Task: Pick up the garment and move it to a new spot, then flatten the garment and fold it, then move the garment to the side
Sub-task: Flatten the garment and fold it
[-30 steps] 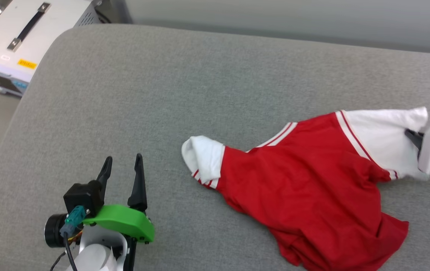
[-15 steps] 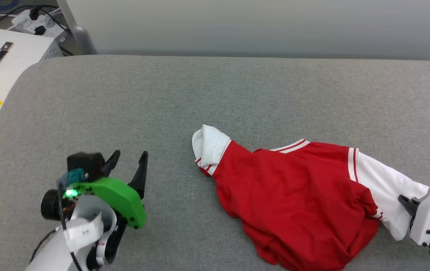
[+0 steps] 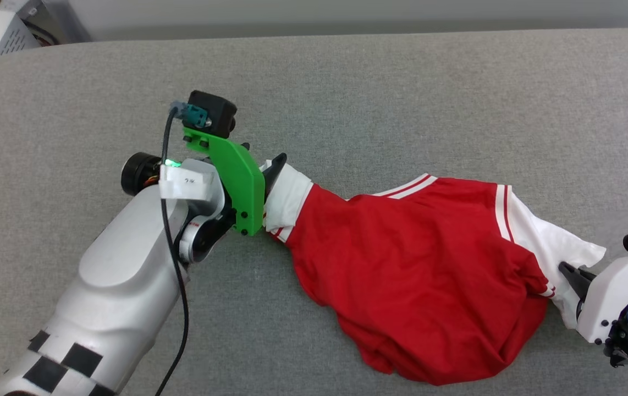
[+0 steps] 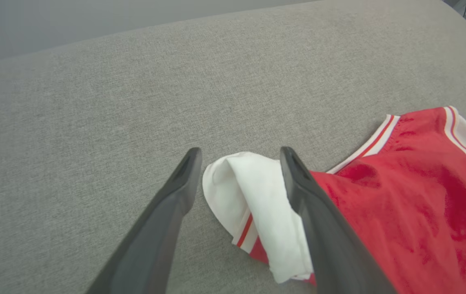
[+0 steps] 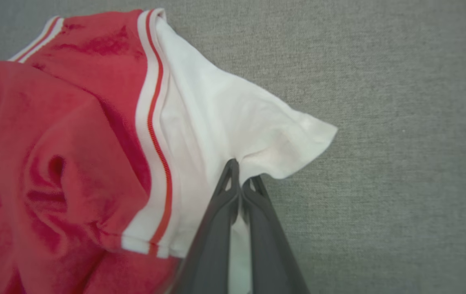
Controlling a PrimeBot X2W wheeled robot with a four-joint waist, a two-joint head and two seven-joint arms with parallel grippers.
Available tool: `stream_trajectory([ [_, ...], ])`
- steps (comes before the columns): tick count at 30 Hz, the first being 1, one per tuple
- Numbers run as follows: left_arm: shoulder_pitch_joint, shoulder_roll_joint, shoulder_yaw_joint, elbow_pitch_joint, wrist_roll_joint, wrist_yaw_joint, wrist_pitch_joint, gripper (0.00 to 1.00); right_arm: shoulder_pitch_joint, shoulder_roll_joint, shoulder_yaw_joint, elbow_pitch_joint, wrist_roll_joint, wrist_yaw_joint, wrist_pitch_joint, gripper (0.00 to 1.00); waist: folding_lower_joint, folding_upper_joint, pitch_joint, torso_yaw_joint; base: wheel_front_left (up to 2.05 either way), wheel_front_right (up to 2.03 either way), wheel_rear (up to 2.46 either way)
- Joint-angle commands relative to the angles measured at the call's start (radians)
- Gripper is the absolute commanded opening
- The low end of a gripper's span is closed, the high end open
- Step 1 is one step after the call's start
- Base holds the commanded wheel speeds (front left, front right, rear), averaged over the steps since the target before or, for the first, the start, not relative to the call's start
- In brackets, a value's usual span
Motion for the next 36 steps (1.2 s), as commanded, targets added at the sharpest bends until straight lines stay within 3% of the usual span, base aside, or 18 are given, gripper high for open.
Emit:
stream_trajectory([
  [1,-0.042,-0.021,-0.011,0.047,-0.009,-0.015,0.015,1.0,-0.016,0.006,0.002,-0.01,-0.009,-0.001,0.007,0.0,0.0,-0.0001,0.042,-0.022,0.0,0.0,0.0],
  [7,-0.141,-0.094,-0.064,0.246,0.008,-0.049,0.065,1.0,-0.029,0.015,0.01,-0.023,-0.011,-0.001,0.017,0.0,0.0,-0.0001,0.075,-0.034,0.0,0.0,0.0],
  [12,-0.185,-0.123,-0.113,0.402,0.036,-0.059,0.117,1.0,-0.031,0.019,0.019,-0.025,-0.004,-0.001,0.021,0.0,0.0,-0.0001,0.085,-0.043,0.0,0.0,0.0],
  [17,-0.197,-0.146,-0.194,0.543,0.067,-0.084,0.247,1.0,-0.029,0.018,0.021,-0.026,0.003,-0.001,0.02,0.0,0.0,-0.0001,0.089,-0.048,0.0,0.0,0.0],
  [18,-0.194,-0.152,-0.203,0.561,0.064,-0.089,0.271,0.76,-0.029,0.018,0.02,-0.026,0.004,-0.001,0.018,0.0,0.0,-0.0001,0.088,-0.049,0.0,0.0,0.0],
  [19,-0.191,-0.159,-0.214,0.581,0.061,-0.094,0.298,0.43,-0.029,0.018,0.019,-0.025,0.006,-0.001,0.017,0.0,0.0,-0.0001,0.088,-0.049,0.0,0.0,0.0],
  [20,-0.189,-0.164,-0.222,0.595,0.061,-0.097,0.315,0.25,-0.028,0.017,0.018,-0.024,0.006,-0.001,0.017,0.0,0.0,-0.0001,0.087,-0.048,0.0,0.0,0.0],
  [21,-0.187,-0.167,-0.231,0.61,0.062,-0.099,0.328,0.0,-0.027,0.018,0.017,-0.024,0.009,-0.001,0.016,0.0,0.0,-0.0001,0.086,-0.048,0.0,0.0,0.0],
  [25,-0.186,-0.175,-0.248,0.639,0.067,-0.105,0.301,0.0,-0.023,0.02,0.016,-0.022,0.019,-0.001,0.012,0.0,0.0,-0.0001,0.075,-0.043,0.0,0.0,0.0],
  [36,-0.224,-0.14,-0.172,0.647,0.063,-0.049,-0.087,0.0,-0.016,0.003,-0.036,-0.031,-0.031,-0.001,-0.051,0.0,0.0,-0.0001,-0.028,-0.002,0.0,0.0,0.0],
])
